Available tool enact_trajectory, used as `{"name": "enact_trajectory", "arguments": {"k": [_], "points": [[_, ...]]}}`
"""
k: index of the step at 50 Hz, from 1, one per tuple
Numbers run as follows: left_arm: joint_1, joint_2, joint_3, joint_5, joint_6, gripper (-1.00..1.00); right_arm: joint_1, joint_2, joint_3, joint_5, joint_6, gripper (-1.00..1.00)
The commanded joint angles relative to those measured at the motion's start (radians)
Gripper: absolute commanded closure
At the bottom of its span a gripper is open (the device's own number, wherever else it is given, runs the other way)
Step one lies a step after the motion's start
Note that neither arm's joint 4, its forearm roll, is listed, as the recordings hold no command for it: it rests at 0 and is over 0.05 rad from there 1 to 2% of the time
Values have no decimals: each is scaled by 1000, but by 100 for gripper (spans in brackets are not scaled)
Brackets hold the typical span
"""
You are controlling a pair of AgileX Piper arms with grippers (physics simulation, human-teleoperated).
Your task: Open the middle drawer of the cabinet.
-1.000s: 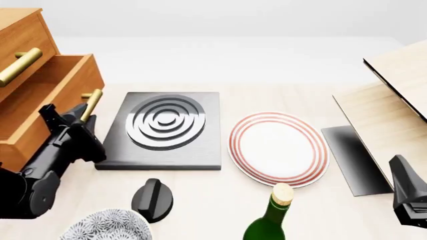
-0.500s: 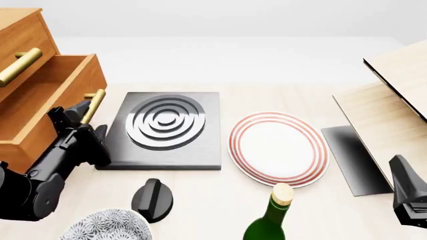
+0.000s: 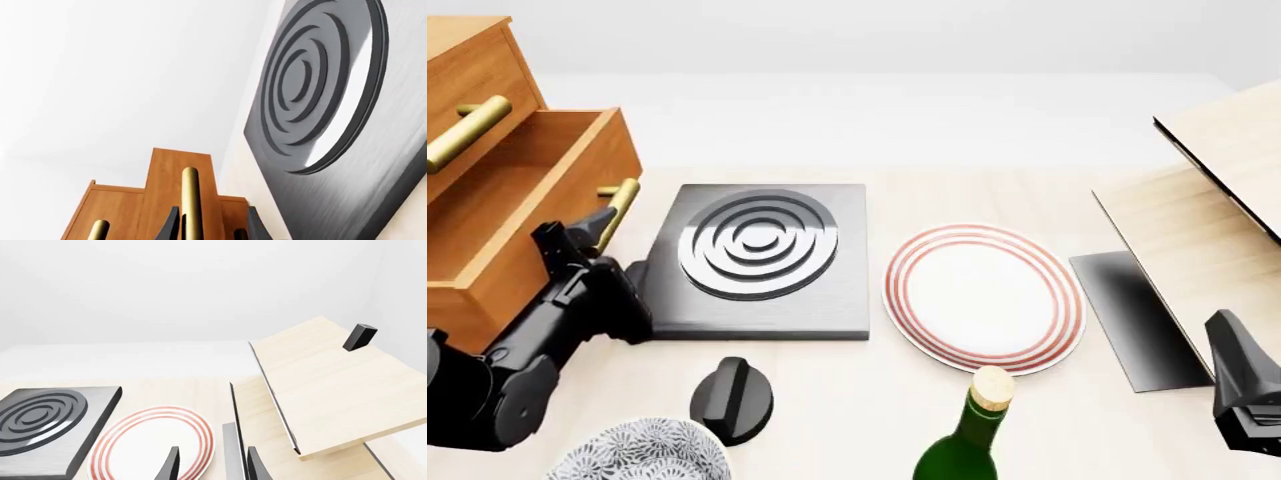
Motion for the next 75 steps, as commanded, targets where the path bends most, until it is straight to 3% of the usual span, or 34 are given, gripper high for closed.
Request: {"name": "enact_trajectory", "arguments": {"k": [1, 41, 56, 75], "points": [[-29, -36, 23, 0, -33, -100, 5, -2, 6, -8, -6, -100], [-132, -288, 186, 0, -64, -100, 5, -2, 6, -8, -6, -100], [-179, -444, 280, 0, -109, -100, 5, -2, 6, -8, -6, -100], [-232, -582, 286, 7, -201, -100, 5, -2, 6, -8, -6, -100]]}}
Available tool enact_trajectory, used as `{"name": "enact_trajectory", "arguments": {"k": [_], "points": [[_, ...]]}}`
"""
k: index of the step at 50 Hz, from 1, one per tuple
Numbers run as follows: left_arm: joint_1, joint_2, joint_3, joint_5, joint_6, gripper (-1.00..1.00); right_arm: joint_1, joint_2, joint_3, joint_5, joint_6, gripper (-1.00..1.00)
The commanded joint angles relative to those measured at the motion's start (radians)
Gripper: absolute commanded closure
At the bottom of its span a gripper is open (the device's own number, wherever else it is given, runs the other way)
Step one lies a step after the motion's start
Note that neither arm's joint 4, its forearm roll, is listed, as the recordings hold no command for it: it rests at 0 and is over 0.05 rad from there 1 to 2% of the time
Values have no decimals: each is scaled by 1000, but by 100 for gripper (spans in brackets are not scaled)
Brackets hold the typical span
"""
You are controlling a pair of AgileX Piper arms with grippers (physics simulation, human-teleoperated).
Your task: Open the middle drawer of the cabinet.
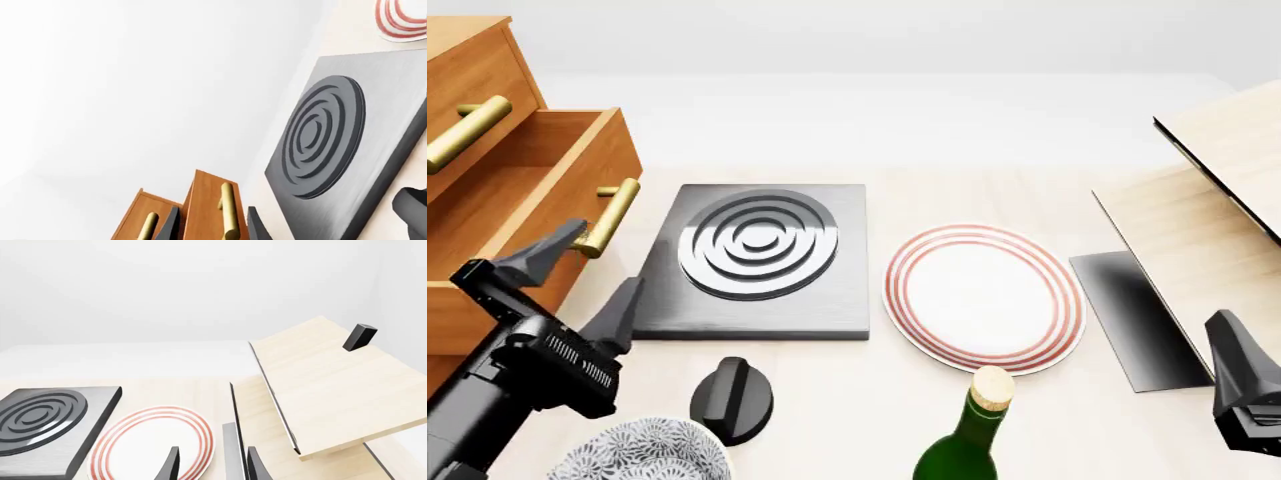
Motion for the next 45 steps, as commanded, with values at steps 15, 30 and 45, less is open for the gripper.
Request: {"name": "enact_trajectory", "arguments": {"k": [15, 30, 45], "points": [[-93, -652, 10, 467, -147, -100, 5, -2, 6, -8, -6, -100], [-86, -1009, -172, 1039, -310, -100, 5, -2, 6, -8, -6, -100], [-77, -1004, -383, 1334, -519, -100, 5, -2, 6, -8, -6, -100]]}}
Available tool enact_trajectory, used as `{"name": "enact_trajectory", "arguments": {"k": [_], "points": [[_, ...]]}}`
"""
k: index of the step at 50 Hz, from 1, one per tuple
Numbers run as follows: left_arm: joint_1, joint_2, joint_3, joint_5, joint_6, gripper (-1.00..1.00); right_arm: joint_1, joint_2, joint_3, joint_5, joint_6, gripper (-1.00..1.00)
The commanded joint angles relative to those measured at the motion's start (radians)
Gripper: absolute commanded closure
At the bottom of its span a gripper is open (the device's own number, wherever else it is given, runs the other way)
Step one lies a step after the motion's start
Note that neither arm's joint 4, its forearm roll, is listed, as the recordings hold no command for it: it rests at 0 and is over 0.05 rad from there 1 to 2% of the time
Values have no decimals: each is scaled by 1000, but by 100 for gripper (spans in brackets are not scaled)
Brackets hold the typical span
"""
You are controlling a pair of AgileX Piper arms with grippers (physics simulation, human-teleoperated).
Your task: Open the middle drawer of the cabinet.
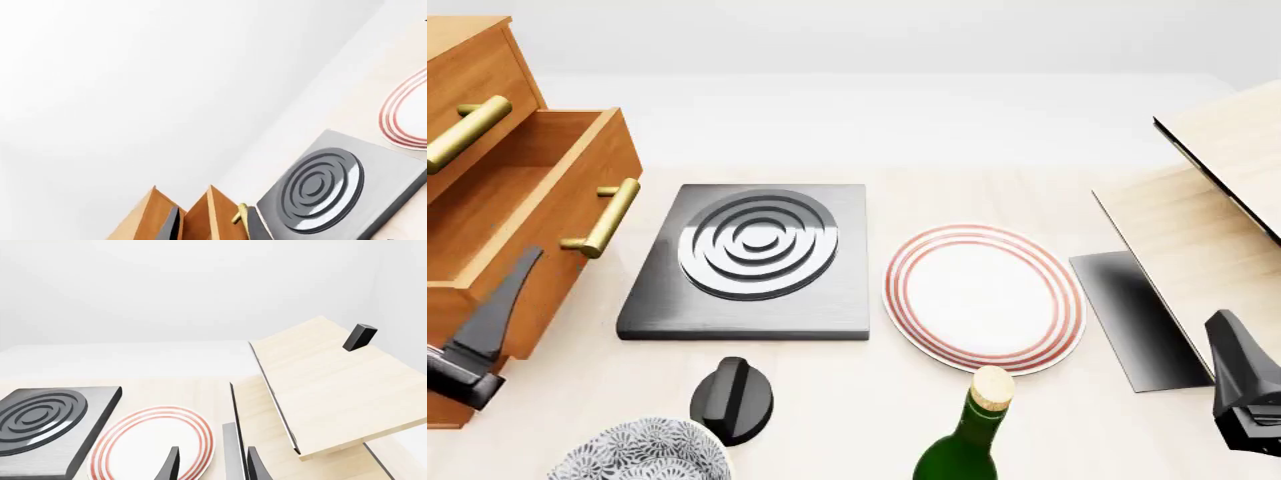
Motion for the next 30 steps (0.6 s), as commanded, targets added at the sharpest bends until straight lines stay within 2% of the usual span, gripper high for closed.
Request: {"name": "enact_trajectory", "arguments": {"k": [1, 9, 11, 20, 30], "points": [[-9, -73, -137, 240, -168, -100, 5, -2, 6, -8, -6, -100], [16, -66, -198, 333, -255, -100, 5, -2, 6, -8, -6, -100], [14, -73, -202, 343, -251, -100, 5, -2, 6, -7, -6, -100], [28, -46, -295, 447, -326, -100, 5, -2, 6, -8, -6, -100], [22, 55, -399, 543, -471, -100, 5, -2, 6, -8, -6, -100]]}}
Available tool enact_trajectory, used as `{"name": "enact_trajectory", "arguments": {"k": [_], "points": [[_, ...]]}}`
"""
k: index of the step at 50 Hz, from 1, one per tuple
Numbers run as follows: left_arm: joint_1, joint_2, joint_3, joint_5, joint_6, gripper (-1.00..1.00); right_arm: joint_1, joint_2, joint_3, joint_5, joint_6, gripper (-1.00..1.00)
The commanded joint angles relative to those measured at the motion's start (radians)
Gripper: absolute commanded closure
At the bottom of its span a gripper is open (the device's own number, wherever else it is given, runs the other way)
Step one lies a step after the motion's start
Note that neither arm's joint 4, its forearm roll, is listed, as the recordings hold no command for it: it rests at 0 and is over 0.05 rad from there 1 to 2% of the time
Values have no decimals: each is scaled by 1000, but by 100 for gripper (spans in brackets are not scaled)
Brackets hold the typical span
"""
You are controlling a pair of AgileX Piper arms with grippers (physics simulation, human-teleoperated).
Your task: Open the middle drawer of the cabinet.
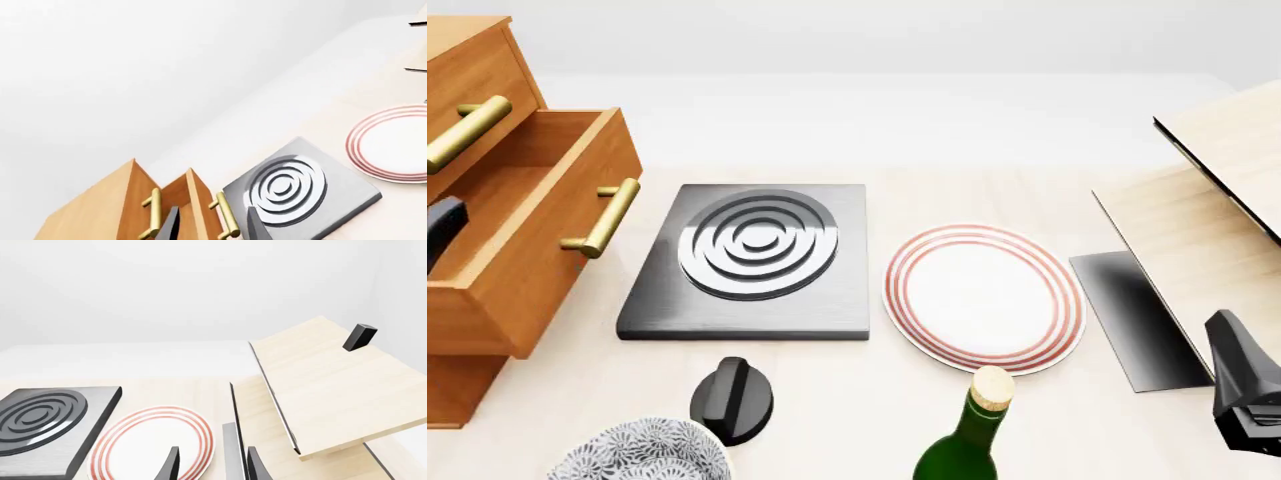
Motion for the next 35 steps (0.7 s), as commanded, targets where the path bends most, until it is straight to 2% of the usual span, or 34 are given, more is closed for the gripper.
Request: {"name": "enact_trajectory", "arguments": {"k": [1, 2, 4, 7, 12, 16, 20, 35], "points": [[-12, 46, -106, 122, -158, -100, 5, -2, 6, -8, -6, -100], [-23, 66, -119, 134, -184, -100, 5, -2, 6, -8, -6, -100], [-13, 63, -125, 143, -184, -100, 5, -2, 6, -8, -6, -100], [9, 70, -147, 170, -226, -100, 5, -2, 6, -8, -6, -100], [41, 102, -166, 208, -316, -100, 5, -2, 6, -8, -6, -100], [55, 99, -176, 212, -322, -100, 5, -2, 6, -8, -6, -100], [91, 121, -186, 229, -378, -100, 5, -2, 6, -8, -6, -100], [162, 178, -173, 222, -496, -100, 5, -2, 6, -8, -6, -100]]}}
